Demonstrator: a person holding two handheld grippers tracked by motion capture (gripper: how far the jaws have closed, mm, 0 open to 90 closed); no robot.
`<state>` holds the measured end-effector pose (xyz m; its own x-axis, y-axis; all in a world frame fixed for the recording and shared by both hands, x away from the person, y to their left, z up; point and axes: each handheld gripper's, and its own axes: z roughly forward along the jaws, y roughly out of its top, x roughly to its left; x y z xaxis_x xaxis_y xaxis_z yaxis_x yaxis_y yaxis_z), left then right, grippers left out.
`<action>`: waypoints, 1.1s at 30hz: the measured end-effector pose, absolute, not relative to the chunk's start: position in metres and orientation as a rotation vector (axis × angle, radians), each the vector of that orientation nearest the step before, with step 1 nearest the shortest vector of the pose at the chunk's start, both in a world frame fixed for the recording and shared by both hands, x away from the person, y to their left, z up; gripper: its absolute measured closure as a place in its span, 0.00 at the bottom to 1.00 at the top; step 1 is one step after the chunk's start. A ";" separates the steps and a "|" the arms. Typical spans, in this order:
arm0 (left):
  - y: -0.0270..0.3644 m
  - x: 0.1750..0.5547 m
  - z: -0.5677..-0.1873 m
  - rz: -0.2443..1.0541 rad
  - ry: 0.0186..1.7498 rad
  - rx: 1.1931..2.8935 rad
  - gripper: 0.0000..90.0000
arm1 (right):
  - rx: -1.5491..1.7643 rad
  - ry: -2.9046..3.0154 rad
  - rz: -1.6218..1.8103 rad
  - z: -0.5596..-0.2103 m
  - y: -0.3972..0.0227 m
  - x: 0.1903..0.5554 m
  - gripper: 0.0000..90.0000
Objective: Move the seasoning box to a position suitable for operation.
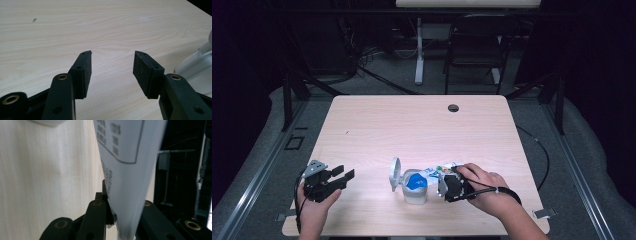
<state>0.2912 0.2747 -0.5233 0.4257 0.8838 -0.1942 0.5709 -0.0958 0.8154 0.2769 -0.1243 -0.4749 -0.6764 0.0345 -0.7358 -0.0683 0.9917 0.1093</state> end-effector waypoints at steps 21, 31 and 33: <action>0.274 0.291 -0.524 0.435 1.255 1.784 0.55 | 0.147 2.344 0.410 -0.486 -0.125 0.276 0.94; 0.274 0.292 -0.525 0.435 1.253 1.786 0.55 | 0.222 2.365 0.495 -0.488 -0.130 0.275 0.95; 0.274 0.292 -0.525 0.434 1.253 1.788 0.55 | 0.245 2.370 0.510 -0.489 -0.131 0.275 0.95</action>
